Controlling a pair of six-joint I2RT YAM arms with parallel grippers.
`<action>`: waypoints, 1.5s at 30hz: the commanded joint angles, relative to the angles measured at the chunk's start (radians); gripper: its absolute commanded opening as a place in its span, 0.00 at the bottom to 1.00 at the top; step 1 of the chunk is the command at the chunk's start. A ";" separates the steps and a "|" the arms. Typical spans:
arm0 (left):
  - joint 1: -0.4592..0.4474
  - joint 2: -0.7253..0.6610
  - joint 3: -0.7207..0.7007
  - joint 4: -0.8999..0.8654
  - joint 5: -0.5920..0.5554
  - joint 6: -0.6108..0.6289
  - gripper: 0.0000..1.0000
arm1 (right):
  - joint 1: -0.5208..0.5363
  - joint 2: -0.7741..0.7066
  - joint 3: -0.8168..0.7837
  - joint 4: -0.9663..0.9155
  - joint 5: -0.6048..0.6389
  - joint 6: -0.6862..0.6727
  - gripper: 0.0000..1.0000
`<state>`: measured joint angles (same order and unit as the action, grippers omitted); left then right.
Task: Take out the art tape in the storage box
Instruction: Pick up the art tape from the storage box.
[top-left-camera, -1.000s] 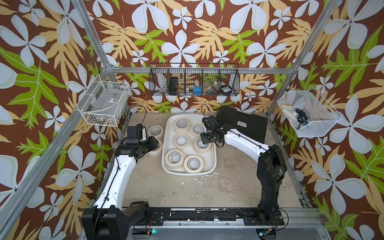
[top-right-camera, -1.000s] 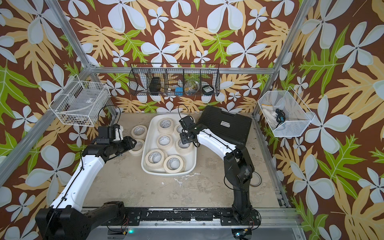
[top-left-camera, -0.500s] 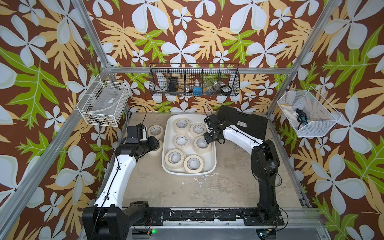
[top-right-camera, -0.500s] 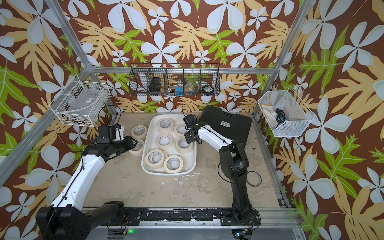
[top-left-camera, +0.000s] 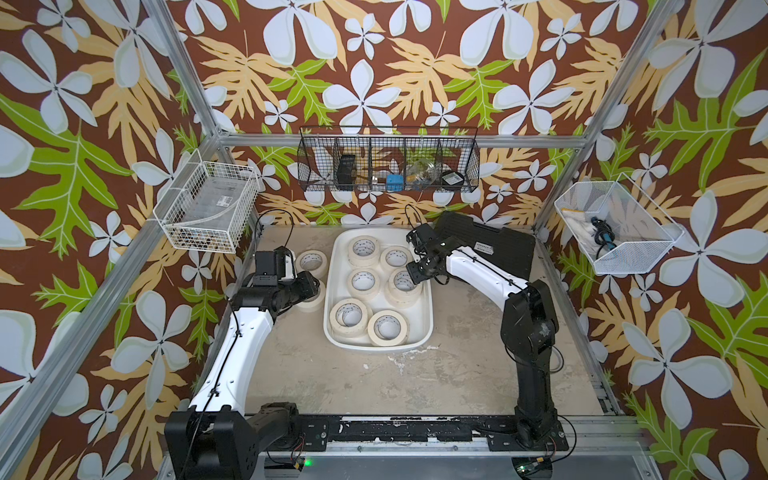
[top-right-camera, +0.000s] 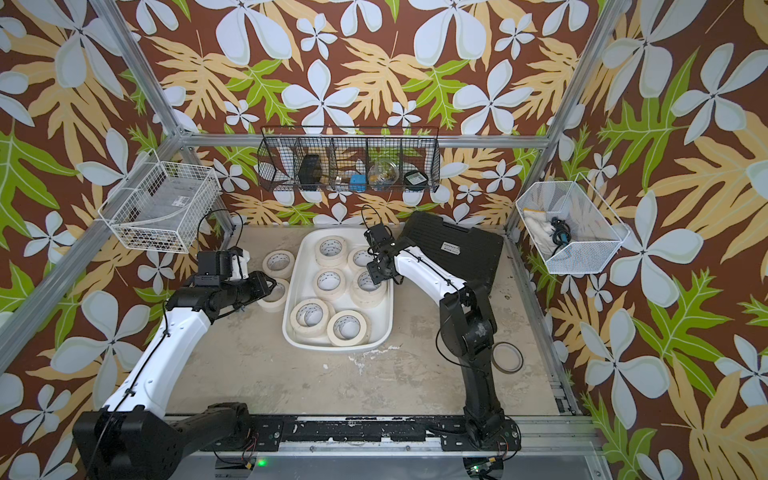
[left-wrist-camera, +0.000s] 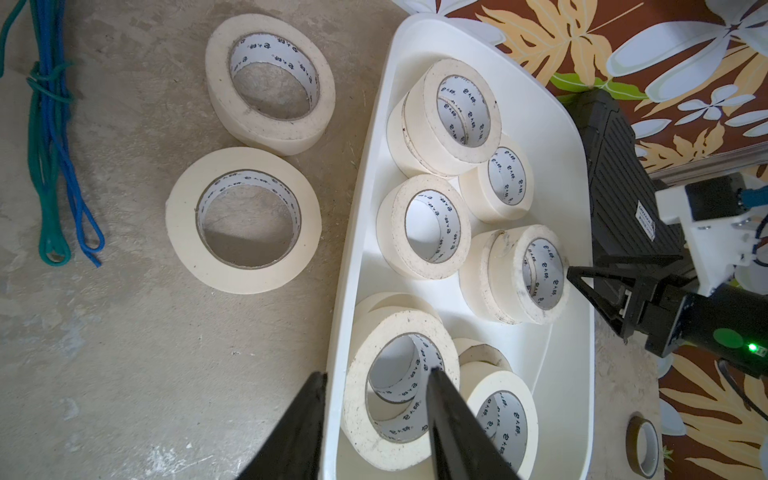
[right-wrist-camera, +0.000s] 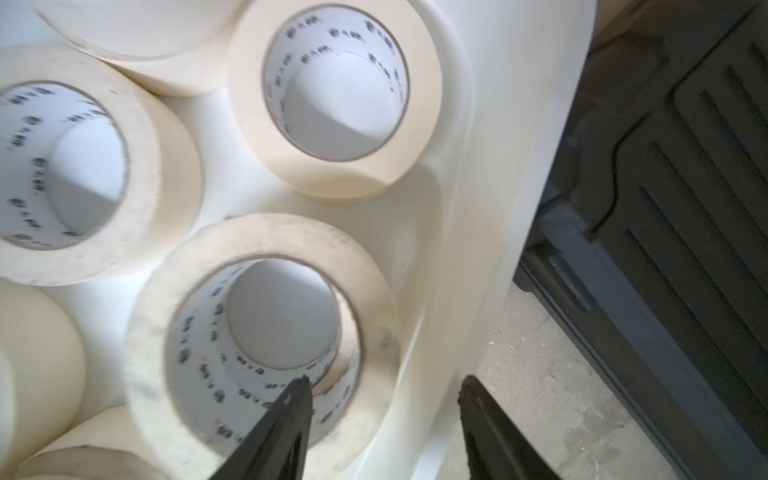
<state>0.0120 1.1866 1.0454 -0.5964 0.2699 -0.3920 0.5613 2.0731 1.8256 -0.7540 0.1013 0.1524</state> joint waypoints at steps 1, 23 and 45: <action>-0.001 0.007 0.005 0.014 0.008 0.010 0.44 | 0.013 -0.014 0.022 -0.022 -0.003 -0.017 0.64; 0.000 -0.002 -0.023 0.030 0.028 0.018 0.44 | -0.023 0.144 0.123 -0.005 -0.104 -0.175 0.62; -0.002 -0.013 -0.048 0.068 0.134 0.039 0.43 | -0.020 0.152 0.157 -0.024 -0.122 -0.111 0.27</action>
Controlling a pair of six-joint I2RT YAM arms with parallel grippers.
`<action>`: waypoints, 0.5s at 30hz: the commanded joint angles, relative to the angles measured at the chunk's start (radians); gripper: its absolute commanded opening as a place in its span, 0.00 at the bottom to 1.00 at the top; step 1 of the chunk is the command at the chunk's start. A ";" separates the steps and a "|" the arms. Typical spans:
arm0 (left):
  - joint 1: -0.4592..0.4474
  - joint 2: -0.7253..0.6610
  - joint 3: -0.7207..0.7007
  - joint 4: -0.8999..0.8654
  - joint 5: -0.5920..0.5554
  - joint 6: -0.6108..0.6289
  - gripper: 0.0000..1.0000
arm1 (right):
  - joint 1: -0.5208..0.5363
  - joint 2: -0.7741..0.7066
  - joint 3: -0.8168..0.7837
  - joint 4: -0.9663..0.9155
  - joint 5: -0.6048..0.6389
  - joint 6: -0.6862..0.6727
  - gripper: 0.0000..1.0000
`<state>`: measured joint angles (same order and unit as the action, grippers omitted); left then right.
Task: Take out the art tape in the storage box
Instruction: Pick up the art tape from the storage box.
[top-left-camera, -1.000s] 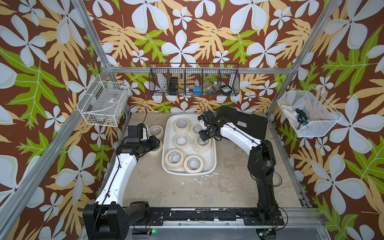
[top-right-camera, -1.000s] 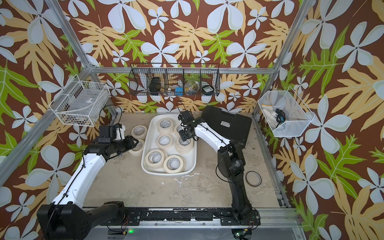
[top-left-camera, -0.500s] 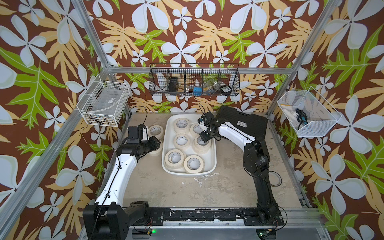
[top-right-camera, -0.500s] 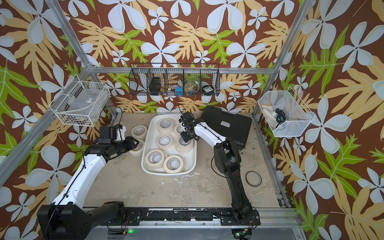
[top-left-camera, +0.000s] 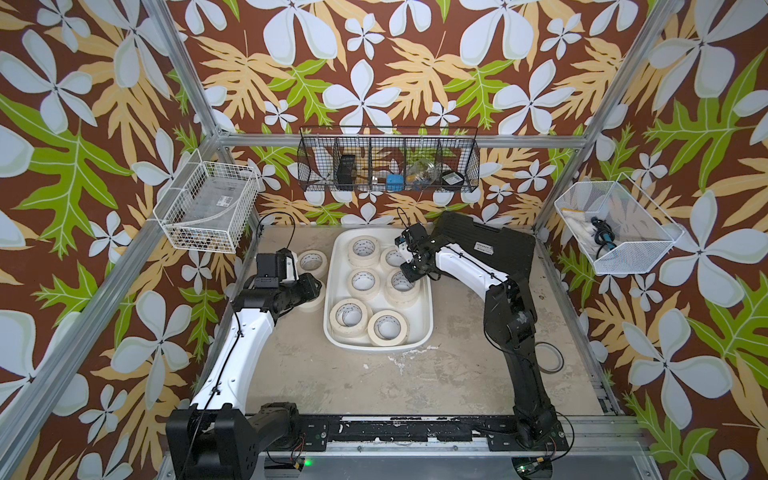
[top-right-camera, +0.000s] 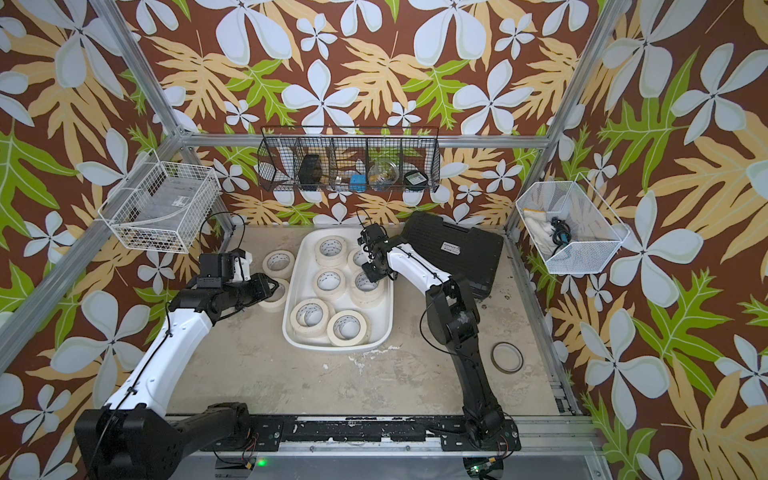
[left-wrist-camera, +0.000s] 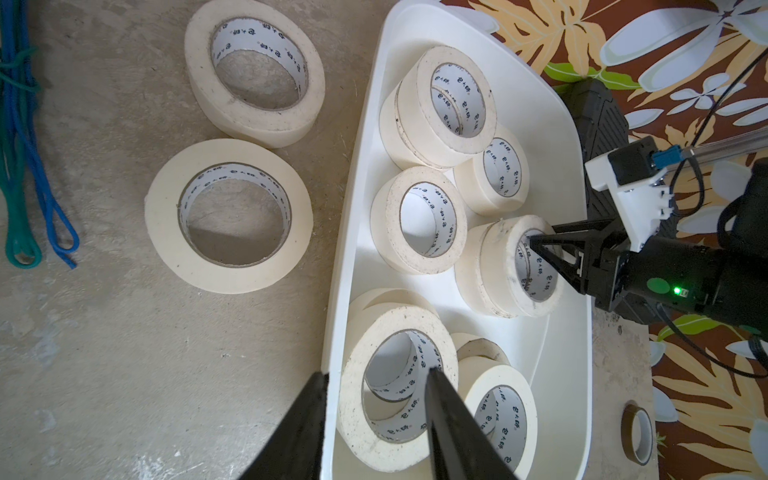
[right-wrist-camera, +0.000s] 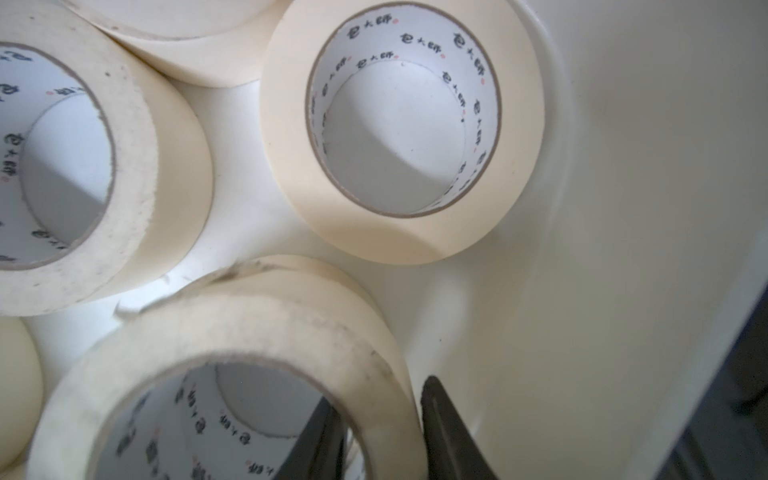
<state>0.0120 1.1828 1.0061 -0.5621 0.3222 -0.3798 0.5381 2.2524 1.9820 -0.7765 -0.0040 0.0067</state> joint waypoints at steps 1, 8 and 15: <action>-0.006 -0.014 -0.012 0.043 0.094 0.024 0.42 | 0.006 -0.041 -0.006 -0.006 -0.017 0.041 0.24; -0.114 -0.014 0.061 0.041 0.047 0.011 0.42 | 0.025 -0.166 -0.076 -0.011 0.012 0.155 0.14; -0.298 0.012 0.120 0.057 -0.078 -0.053 0.42 | 0.055 -0.311 -0.189 -0.008 0.019 0.281 0.09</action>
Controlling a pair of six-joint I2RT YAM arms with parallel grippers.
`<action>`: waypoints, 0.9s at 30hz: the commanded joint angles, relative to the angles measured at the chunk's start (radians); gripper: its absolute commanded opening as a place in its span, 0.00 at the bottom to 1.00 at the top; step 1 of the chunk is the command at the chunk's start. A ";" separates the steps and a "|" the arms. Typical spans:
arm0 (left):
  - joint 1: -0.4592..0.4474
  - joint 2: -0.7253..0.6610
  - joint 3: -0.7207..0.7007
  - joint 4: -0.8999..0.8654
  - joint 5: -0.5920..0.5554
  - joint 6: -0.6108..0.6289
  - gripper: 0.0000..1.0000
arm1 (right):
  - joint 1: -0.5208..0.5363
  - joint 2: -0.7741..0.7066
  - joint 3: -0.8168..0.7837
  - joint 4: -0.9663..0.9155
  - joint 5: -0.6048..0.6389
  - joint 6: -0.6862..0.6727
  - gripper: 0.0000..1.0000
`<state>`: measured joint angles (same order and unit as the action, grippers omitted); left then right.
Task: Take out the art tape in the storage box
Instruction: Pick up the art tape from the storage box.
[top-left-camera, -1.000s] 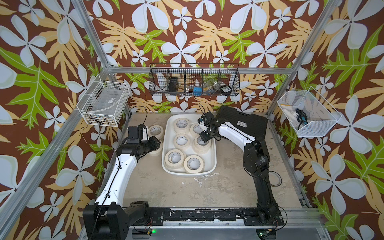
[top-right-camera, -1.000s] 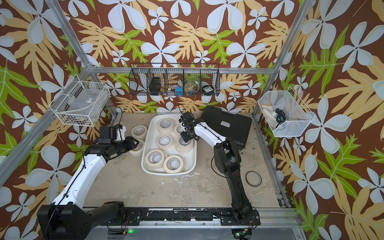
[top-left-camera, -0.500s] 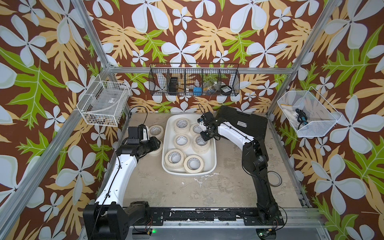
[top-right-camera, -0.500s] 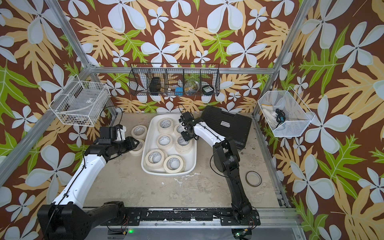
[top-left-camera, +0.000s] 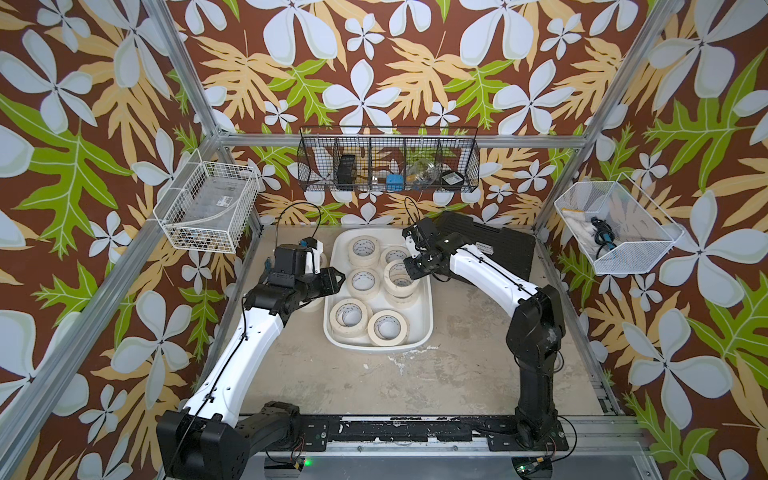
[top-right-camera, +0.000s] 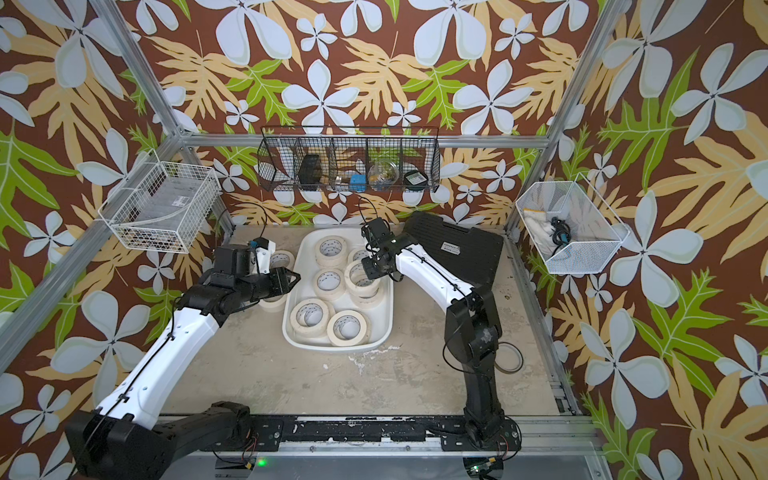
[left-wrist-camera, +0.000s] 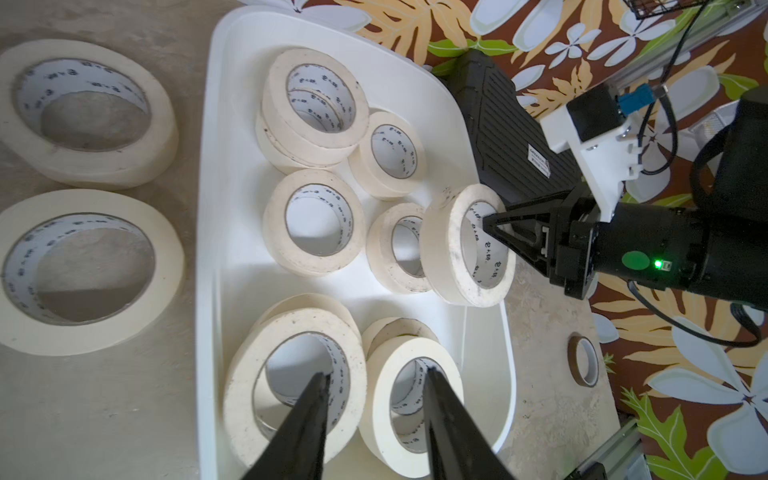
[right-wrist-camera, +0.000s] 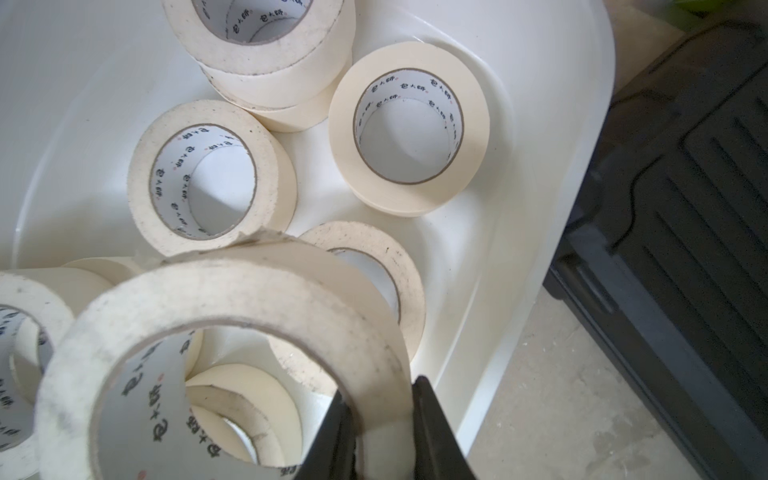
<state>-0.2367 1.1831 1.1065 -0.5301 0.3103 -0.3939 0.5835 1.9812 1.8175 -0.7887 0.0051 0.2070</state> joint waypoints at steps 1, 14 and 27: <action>-0.077 0.022 0.025 0.028 -0.086 -0.049 0.43 | 0.017 -0.064 -0.041 0.006 0.013 0.093 0.09; -0.386 0.177 0.081 0.063 -0.326 -0.174 0.46 | 0.104 -0.231 -0.231 0.044 0.066 0.186 0.09; -0.465 0.273 0.097 0.048 -0.441 -0.189 0.45 | 0.133 -0.267 -0.319 0.062 0.080 0.218 0.10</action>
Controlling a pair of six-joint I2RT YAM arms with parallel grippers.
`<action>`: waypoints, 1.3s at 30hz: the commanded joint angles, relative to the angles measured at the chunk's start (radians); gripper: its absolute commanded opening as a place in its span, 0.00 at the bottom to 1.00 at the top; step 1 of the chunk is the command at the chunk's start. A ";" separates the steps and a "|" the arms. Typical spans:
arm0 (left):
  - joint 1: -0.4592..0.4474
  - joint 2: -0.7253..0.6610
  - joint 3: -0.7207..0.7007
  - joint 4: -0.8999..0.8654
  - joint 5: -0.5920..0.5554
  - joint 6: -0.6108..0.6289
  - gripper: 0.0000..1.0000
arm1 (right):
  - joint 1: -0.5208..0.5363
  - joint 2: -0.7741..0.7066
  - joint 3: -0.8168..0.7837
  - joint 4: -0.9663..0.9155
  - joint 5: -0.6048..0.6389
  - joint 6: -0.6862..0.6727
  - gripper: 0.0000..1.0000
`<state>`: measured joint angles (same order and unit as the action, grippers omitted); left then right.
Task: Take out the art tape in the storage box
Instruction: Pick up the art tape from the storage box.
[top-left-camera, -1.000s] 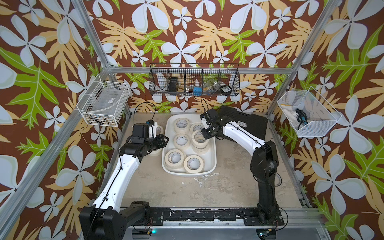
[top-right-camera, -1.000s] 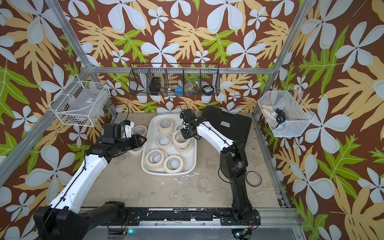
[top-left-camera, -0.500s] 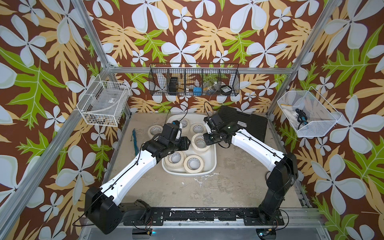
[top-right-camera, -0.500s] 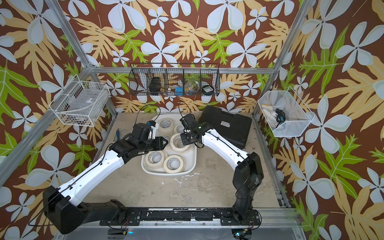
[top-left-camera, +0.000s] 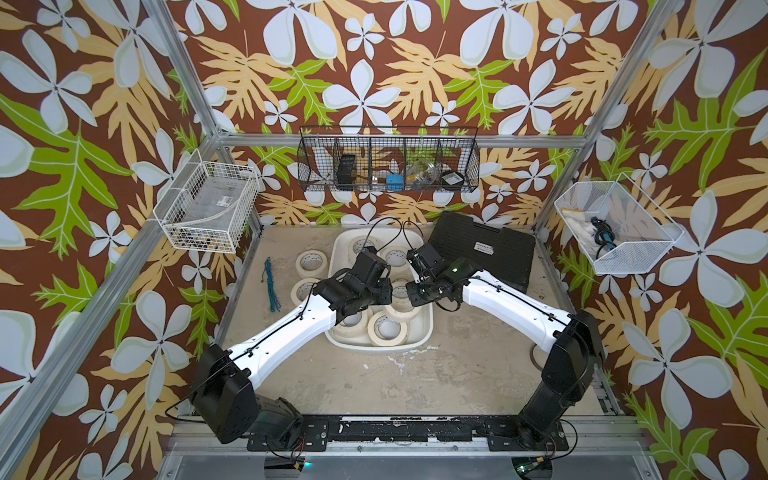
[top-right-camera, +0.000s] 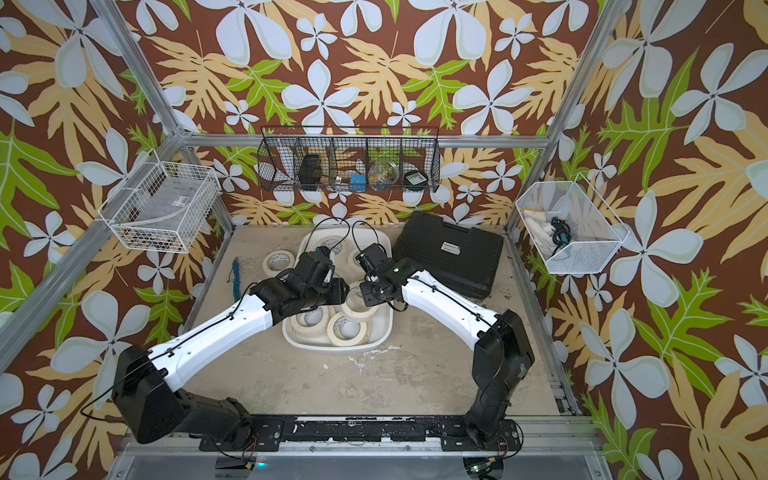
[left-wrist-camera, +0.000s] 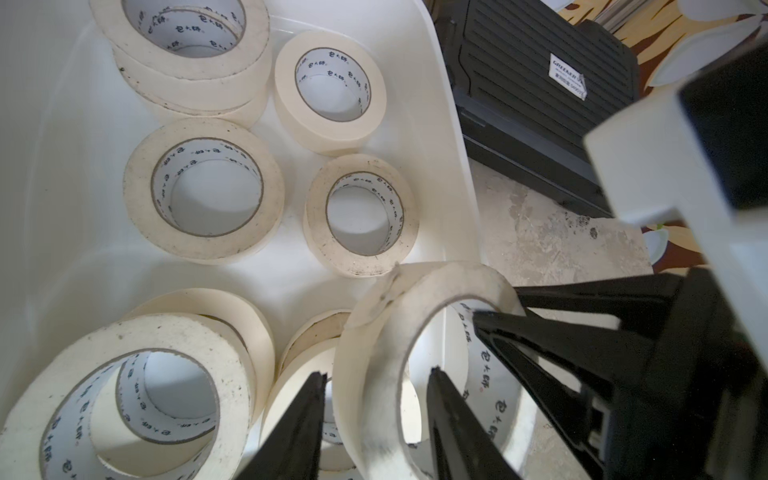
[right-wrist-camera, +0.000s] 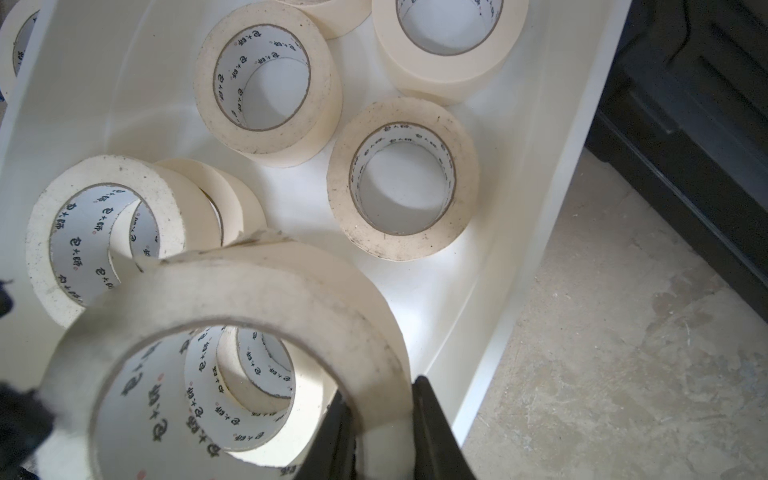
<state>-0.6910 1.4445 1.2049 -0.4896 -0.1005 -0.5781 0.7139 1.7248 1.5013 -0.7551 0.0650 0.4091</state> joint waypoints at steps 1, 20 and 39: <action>-0.012 0.021 -0.003 0.008 -0.033 -0.004 0.45 | 0.003 -0.014 -0.005 0.028 0.022 0.016 0.10; -0.045 0.109 0.034 -0.007 -0.076 0.000 0.24 | 0.006 -0.014 -0.010 0.027 0.030 0.015 0.26; -0.042 0.094 0.113 -0.086 -0.127 0.022 0.16 | 0.006 -0.252 -0.098 0.174 -0.070 0.003 0.69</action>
<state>-0.7357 1.5501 1.2976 -0.5518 -0.1799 -0.5735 0.7204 1.5028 1.4151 -0.6285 0.0204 0.4179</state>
